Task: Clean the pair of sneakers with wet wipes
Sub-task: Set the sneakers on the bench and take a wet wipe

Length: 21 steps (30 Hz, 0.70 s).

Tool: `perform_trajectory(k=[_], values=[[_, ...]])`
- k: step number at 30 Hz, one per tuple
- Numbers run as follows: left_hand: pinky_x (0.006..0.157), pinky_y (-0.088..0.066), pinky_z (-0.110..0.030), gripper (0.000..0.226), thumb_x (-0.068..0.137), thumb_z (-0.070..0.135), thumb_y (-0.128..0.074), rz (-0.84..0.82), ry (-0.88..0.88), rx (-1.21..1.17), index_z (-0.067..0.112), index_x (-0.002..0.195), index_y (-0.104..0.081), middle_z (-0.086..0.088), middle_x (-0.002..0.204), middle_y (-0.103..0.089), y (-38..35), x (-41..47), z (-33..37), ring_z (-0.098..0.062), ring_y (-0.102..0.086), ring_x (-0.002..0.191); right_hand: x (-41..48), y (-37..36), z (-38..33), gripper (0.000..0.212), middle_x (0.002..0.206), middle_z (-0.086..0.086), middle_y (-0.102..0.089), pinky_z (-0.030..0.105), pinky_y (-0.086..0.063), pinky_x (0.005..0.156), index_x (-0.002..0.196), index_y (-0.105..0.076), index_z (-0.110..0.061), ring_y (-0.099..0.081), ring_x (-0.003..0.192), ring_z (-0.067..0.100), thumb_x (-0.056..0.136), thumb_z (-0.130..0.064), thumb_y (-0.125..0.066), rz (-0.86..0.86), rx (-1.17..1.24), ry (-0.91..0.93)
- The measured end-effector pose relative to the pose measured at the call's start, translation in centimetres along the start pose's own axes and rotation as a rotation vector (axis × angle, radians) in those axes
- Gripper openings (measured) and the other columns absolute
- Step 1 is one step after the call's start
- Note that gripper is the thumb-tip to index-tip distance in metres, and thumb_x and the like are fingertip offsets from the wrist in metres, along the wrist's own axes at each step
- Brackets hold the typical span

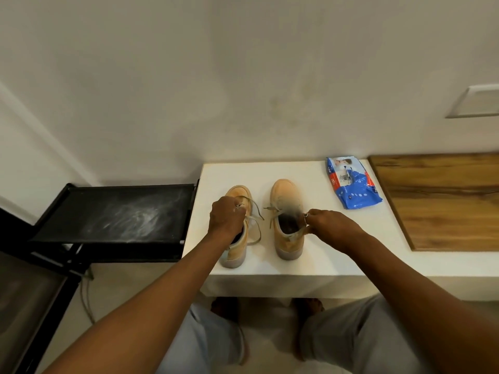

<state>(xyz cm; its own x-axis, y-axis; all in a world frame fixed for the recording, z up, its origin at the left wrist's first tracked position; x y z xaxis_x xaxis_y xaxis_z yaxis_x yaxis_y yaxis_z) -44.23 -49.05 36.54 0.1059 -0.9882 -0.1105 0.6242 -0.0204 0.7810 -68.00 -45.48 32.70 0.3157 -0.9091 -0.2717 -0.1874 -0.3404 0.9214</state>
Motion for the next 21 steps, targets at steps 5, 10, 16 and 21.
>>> perform_trajectory(k=[5, 10, 16, 21], values=[[0.067, -0.06, -0.039, 0.017, 0.089, 0.026, -0.056, 0.009, -0.012, -0.009, 0.024, 0.072, -0.055, -0.008, 0.087, -0.072, 0.2, -0.6, 0.0, -0.023, -0.067, 0.065, -0.1, 0.2, -0.5, 0.036, 0.123, 0.001, -0.062, 0.022, -0.05, 0.088, 0.129, -0.059, -0.019, -0.062, 0.105, 0.015, 0.093, -0.022, -0.064, 0.051, -0.053, 0.059], [0.058, -0.046, -0.025, 0.025, 0.092, 0.03, -0.055, 0.043, -0.04, 0.139, 0.014, 0.083, -0.073, -0.002, 0.082, -0.071, 0.8, -1.3, 0.5, -0.015, -0.058, 0.065, 0.1, 0.1, 0.0, 0.038, 0.125, 0.001, -0.062, 0.028, -0.053, 0.09, 0.129, -0.059, -0.022, -0.062, 0.106, 0.016, 0.092, -0.021, -0.065, 0.05, -0.011, 0.028], [0.063, -0.048, -0.024, 0.025, 0.091, 0.037, -0.055, 0.073, -0.179, 0.084, 0.021, 0.087, -0.073, 0.008, 0.083, -0.069, 0.4, -2.4, 3.0, -0.012, -0.062, 0.073, -0.5, 0.6, 1.4, 0.057, 0.122, -0.001, -0.064, 0.026, -0.056, 0.082, 0.134, -0.047, -0.029, -0.064, 0.098, 0.014, 0.088, 0.001, -0.061, 0.083, 0.142, -0.073], [0.06, -0.045, -0.017, 0.021, 0.09, 0.035, -0.06, 0.032, -0.262, -0.004, 0.023, 0.101, -0.073, 0.008, 0.091, -0.072, -1.6, -3.3, 5.4, -0.006, -0.061, 0.076, 0.0, 3.1, 2.4, 0.037, 0.104, 0.001, -0.068, 0.029, -0.057, 0.073, 0.124, -0.051, -0.023, -0.063, 0.083, 0.015, 0.092, -0.006, -0.057, 0.256, 0.082, -0.167]])
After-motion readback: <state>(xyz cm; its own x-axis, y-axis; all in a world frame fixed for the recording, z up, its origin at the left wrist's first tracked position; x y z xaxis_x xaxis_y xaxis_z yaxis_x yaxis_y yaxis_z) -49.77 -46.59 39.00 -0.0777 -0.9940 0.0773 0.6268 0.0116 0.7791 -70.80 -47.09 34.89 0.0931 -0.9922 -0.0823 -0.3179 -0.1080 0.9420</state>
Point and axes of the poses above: each hand's wrist, its own x-axis towards the middle knuckle, its own y-axis out of the back of the hand, z = x × y, the point moved 9 cm from there along x, towards the middle knuckle
